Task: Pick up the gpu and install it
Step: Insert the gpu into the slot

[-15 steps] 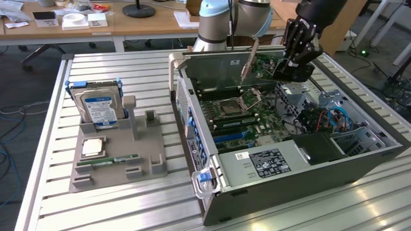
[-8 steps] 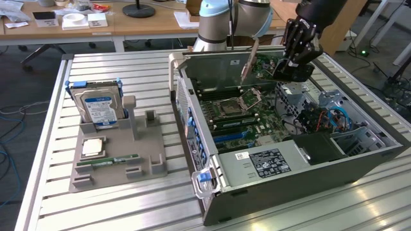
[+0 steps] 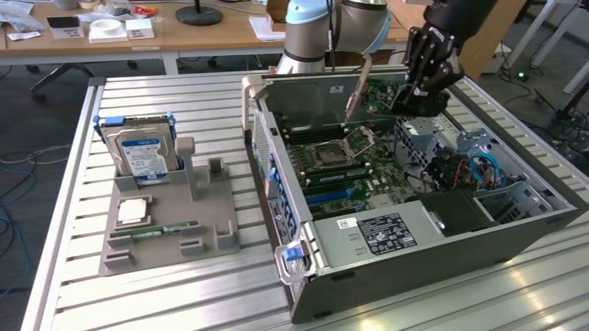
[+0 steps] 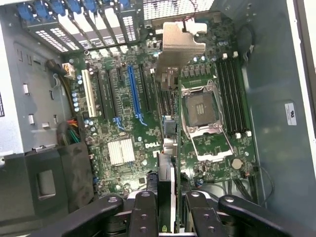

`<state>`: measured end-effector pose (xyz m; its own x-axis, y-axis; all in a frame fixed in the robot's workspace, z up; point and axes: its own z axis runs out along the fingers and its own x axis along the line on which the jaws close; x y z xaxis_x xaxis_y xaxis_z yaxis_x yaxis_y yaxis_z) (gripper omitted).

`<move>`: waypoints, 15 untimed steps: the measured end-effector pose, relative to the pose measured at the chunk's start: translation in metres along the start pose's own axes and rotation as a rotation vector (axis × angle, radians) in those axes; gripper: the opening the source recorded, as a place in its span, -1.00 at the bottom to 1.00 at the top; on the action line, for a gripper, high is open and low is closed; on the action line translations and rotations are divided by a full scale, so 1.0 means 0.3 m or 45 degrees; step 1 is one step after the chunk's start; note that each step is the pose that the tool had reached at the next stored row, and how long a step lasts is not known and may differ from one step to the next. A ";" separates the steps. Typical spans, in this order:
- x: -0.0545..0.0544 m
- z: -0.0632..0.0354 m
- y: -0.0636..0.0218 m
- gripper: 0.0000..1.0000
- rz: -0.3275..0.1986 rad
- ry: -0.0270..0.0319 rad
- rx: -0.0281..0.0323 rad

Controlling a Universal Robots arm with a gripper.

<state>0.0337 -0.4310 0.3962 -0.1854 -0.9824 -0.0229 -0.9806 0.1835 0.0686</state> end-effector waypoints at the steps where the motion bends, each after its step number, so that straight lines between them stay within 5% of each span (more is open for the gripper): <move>1: 0.000 0.000 0.000 -0.47 -0.009 0.0007 -0.0002; 15: -0.001 0.000 0.000 -0.47 -0.061 0.0043 -0.0014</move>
<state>0.0337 -0.4308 0.3960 -0.1377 -0.9902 -0.0228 -0.9884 0.1358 0.0686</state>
